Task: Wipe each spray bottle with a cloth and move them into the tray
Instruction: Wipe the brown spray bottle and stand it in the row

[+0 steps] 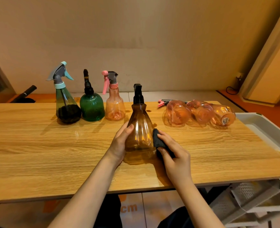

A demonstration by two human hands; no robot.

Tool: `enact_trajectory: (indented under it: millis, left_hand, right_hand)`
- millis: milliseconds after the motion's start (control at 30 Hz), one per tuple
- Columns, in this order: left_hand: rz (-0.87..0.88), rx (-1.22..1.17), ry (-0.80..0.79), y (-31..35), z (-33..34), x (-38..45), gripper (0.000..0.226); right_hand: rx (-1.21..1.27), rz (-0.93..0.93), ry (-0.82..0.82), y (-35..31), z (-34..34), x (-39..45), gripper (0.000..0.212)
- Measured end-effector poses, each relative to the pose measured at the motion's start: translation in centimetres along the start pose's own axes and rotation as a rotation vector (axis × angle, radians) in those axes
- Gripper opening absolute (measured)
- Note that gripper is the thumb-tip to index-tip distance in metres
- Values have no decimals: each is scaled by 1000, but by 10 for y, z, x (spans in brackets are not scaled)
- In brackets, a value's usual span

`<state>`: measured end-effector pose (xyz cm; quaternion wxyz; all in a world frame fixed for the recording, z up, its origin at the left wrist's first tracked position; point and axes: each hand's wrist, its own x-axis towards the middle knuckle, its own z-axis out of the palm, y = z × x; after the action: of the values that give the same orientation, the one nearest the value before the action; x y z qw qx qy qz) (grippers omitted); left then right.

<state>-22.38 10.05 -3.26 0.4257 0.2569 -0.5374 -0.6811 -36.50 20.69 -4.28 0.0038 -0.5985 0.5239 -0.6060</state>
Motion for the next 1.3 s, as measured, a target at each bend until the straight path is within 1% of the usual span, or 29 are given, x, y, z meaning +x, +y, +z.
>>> enact_trajectory:
  millis: [33,67,167,200,233,333,367,400,500,633,700,767,833,900,1000,1100,1200,1300]
  left_hand:
    - [-3,33,6,0,0,0,78]
    - [-7,69,11,-1,0,0,89]
    - [12,158,1,-2,0,-2,102]
    - [16,149,-2,-1,0,-2,102]
    - [25,133,2,0,1,-3,96]
    - [34,89,22,3,3,-4,61]
    - [35,89,25,4,4,-4,55]
    - [34,97,22,3,3,-5,58]
    - [44,182,-20,2,3,-6,85]
    - [66,182,-27,3,4,-5,76]
    - [66,182,-39,2,4,-4,84]
    - [64,197,-48,1,3,-4,90]
    - [60,213,-51,1,2,-4,90]
    - [47,187,-54,1,1,-3,89]
    - [11,100,-47,2,1,-4,81]
    - [-4,79,-38,1,2,-4,80]
    - [-19,21,13,2,3,-2,74]
    - [-4,-11,55,2,2,0,79]
  right_hand:
    - [1,0,5,0,0,0,45]
    - [2,3,7,1,-1,0,44]
    - [-1,8,5,2,0,0,45]
    - [-5,2,2,2,0,0,45]
    - [-14,-11,-1,2,1,0,45]
    - [-52,-54,-31,1,2,0,45]
    - [-59,-62,-43,1,2,0,45]
    - [-65,-66,-49,2,2,0,45]
    - [-61,-56,-31,4,2,-1,45]
    - [44,35,-5,4,3,6,43]
    - [77,58,15,1,2,19,41]
    - [70,34,45,-3,1,40,41]
    - [45,5,62,-7,4,62,43]
    - [1,-9,28,-8,12,74,43]
    - [-2,16,-31,-6,20,64,45]
    - [21,28,-13,-2,15,41,46]
    - [-8,-6,-16,1,10,18,45]
    - [-35,-14,-29,2,9,2,45]
